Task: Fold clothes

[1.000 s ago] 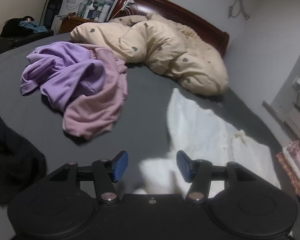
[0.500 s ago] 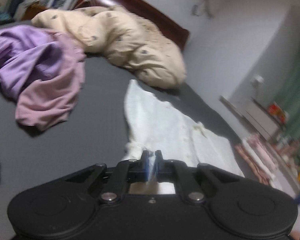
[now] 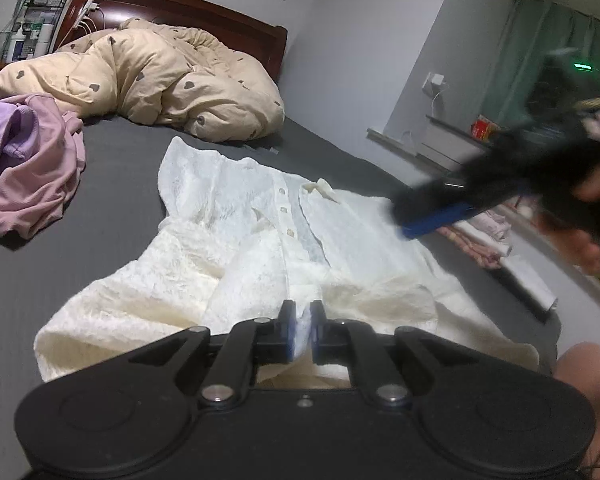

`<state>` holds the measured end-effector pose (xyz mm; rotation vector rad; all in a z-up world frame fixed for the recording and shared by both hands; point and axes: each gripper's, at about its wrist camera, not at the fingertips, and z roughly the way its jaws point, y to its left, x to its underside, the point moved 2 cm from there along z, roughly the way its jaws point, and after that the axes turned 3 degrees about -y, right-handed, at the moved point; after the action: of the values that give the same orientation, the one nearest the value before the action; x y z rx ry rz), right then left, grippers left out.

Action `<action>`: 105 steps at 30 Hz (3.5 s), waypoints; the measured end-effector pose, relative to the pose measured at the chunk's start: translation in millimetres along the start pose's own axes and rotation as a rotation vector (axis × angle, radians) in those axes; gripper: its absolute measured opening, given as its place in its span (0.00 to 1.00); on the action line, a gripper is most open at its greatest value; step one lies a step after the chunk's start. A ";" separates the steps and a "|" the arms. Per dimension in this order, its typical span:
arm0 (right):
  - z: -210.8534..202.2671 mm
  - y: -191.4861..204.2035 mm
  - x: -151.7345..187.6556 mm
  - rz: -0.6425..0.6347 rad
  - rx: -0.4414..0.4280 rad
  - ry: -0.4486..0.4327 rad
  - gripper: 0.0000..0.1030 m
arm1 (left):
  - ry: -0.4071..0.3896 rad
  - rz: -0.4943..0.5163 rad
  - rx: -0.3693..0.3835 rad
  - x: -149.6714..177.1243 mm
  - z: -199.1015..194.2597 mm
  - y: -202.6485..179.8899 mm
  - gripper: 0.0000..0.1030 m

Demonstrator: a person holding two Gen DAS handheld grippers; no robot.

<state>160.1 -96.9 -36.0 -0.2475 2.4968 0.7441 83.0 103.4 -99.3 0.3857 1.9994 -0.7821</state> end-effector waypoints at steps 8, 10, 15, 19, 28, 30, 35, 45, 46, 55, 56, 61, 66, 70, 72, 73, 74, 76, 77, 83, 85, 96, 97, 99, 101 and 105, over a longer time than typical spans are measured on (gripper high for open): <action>65.9 -11.1 -49.5 0.149 -0.012 0.132 0.67 | -0.024 -0.019 0.013 -4.0 -10.9 5.4 0.07; 79.1 -6.8 -51.2 0.121 0.003 0.181 0.48 | -0.032 -0.025 0.020 -4.9 -13.1 6.7 0.07; 104.9 5.8 -52.3 0.046 0.013 0.258 0.06 | -0.071 -0.033 0.039 -9.5 -24.1 9.3 0.07; 115.1 29.0 -65.1 -0.013 -0.044 0.258 0.06 | -0.143 -0.064 0.038 -15.6 -39.5 16.6 0.07; 159.7 44.9 -89.5 -0.105 0.004 0.301 0.07 | -0.184 -0.210 -0.001 -29.2 -45.8 54.3 0.07; 163.3 40.0 -92.5 -0.069 -0.037 0.334 0.15 | -0.170 -0.165 -0.038 -30.9 -44.9 56.4 0.14; 128.8 37.2 -102.5 -0.113 -0.142 0.256 0.87 | -0.139 -0.040 -0.093 -30.7 -49.6 58.1 0.25; 97.0 59.1 -50.0 -0.671 -0.139 0.286 0.79 | -0.065 0.078 -0.125 -25.2 -54.9 67.6 0.34; 101.0 61.3 -44.2 -0.707 -0.148 0.302 0.73 | -0.061 0.082 -0.121 -25.0 -55.4 69.3 0.34; 146.6 68.9 -18.0 -0.809 -0.175 0.480 0.24 | -0.066 0.049 -0.090 -28.3 -56.4 79.4 0.36; 146.5 69.3 -16.0 -0.824 -0.174 0.474 0.13 | -0.066 0.050 -0.089 -28.3 -56.1 79.1 0.36; 121.8 68.5 -28.7 -0.795 -0.176 0.383 0.05 | -0.077 0.044 -0.086 -29.3 -56.2 76.7 0.39; 103.9 58.3 -54.4 -0.758 -0.099 0.283 0.05 | -0.081 0.042 -0.087 -31.4 -53.2 73.6 0.41; 108.9 47.1 -71.1 -0.711 -0.043 0.249 0.05 | -0.065 0.054 -0.106 -31.5 -45.2 71.0 0.44; 120.4 41.6 -73.8 -0.708 -0.003 0.247 0.05 | -0.041 0.043 -0.130 -31.5 -37.7 72.6 0.44; 125.2 38.3 -74.9 -0.702 0.012 0.247 0.05 | -0.030 0.037 -0.144 -31.5 -34.1 74.0 0.44; 129.6 35.2 -75.8 -0.695 0.028 0.243 0.05 | -0.021 0.030 -0.159 -31.4 -30.8 75.9 0.44; 138.5 28.0 -76.4 -0.683 0.045 0.258 0.05 | -0.007 0.001 -0.192 -32.5 -25.0 81.8 0.44; 141.6 25.7 -76.3 -0.677 0.054 0.259 0.06 | -0.003 -0.031 -0.201 -33.7 -23.0 86.7 0.44; 139.7 14.2 -80.8 -0.631 0.088 0.208 0.17 | -0.006 -0.276 -0.126 -44.7 -6.7 115.7 0.47; 127.9 10.9 -85.7 -0.601 0.089 0.170 0.37 | -0.013 -0.346 -0.092 -47.0 0.1 120.6 0.48; 0.1 12.8 -7.9 -0.656 0.126 0.177 0.60 | 0.011 -0.549 -0.108 -32.4 20.2 142.9 0.43; -10.1 10.6 10.9 -0.678 0.175 0.196 0.60 | 0.007 -0.567 -0.108 -30.5 21.4 144.1 0.36; -24.4 2.2 43.9 -0.684 0.264 0.230 0.60 | -0.005 -0.602 -0.102 -27.4 23.4 146.2 0.06; -37.2 -8.5 71.5 -0.660 0.331 0.249 0.60 | -0.029 -0.608 -0.090 -27.7 20.0 144.3 0.04; -67.9 -24.4 106.2 -0.565 0.399 0.194 0.60 | -0.086 -0.592 -0.076 -38.1 -1.5 132.4 0.04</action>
<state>48.5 -157.6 -54.7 -0.8598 2.4945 -0.0082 174.7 204.9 -115.6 -0.3001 2.0710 -1.0543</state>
